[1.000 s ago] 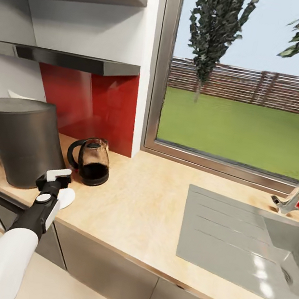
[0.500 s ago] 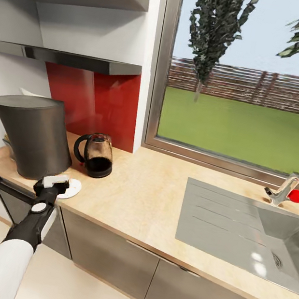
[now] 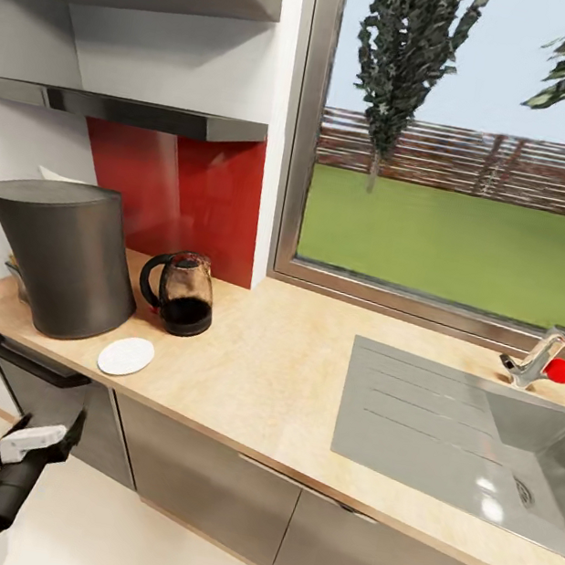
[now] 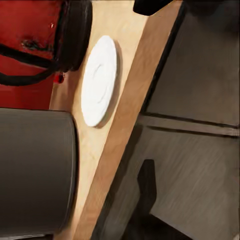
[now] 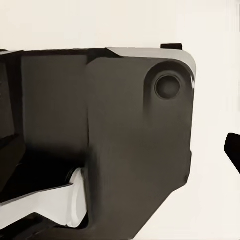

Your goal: Set up a coffee station on the kitchen countertop: keep the coffee maker on the countertop, move the bottle of coffee from the kitchen shelf to the counter next to the coffee maker, place a paper coffee filter on top of the coffee maker, put the saucer next to the coffee maker with the coffee cup on the saucer, and place the electric kettle next to the coffee maker.

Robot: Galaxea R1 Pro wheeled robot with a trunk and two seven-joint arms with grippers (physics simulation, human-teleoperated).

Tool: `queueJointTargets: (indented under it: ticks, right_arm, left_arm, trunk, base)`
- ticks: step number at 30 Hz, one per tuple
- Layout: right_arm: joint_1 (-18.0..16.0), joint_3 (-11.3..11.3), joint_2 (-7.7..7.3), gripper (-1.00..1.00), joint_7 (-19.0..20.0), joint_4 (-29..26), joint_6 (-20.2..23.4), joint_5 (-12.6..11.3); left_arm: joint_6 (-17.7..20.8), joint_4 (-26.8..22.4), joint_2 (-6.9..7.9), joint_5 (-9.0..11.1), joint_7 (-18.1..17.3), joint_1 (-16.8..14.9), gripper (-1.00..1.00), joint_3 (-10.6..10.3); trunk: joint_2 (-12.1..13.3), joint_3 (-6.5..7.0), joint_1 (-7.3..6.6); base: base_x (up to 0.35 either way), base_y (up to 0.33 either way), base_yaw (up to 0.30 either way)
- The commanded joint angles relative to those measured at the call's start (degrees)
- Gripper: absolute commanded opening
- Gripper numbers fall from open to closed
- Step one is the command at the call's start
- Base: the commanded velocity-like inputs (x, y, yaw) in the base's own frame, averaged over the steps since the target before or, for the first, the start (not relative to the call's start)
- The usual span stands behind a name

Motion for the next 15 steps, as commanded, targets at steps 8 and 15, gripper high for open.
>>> queueJointTargets:
  ticks: [8, 15]
  right_arm:
    - [-0.05, 0.35, -0.04, 1.00, 0.23, -0.11, -0.23, -0.61]
    - [-0.04, 0.44, -0.06, 1.00, 0.23, -0.06, -0.20, -0.65]
  left_arm:
    - [-0.23, 0.13, 0.85, 0.83, -1.55, 12.68, 1.00, 0.80]
    - [0.86, 14.14, 3.21, -5.20, -0.74, 18.85, 1.00, 3.21]
  trunk:
    - [-0.09, -0.09, 0.03]
    - [-0.09, -0.09, 0.03]
  base:
    - [0.000, 0.000, -0.201]
    - [0.000, 0.000, -0.266]
